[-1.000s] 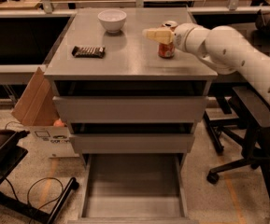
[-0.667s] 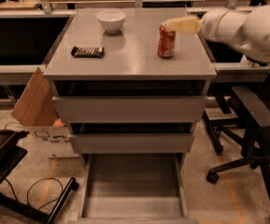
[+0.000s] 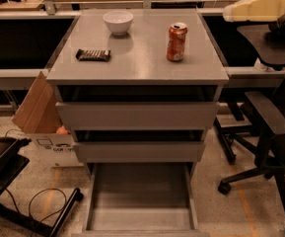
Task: Pick coke can from bottom drawer and place on counter
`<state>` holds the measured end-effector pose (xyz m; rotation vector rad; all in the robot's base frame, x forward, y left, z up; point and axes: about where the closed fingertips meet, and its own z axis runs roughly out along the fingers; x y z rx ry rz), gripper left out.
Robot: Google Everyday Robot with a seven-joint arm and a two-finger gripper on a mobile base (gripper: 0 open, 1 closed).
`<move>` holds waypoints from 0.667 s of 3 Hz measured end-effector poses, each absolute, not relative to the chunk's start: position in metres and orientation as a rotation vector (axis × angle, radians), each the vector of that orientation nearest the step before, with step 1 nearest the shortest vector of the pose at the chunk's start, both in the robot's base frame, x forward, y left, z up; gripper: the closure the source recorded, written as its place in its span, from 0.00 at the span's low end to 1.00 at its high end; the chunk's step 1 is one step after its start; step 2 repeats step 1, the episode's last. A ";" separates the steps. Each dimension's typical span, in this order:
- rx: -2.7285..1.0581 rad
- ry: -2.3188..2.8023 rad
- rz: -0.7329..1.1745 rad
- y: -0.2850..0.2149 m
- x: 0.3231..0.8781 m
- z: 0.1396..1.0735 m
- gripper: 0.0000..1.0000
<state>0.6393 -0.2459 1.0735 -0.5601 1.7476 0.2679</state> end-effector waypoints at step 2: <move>-0.588 1.749 0.250 -0.244 0.615 1.087 0.00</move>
Offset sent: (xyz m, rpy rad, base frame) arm 0.0000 0.0000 0.0000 0.0000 0.0000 0.0000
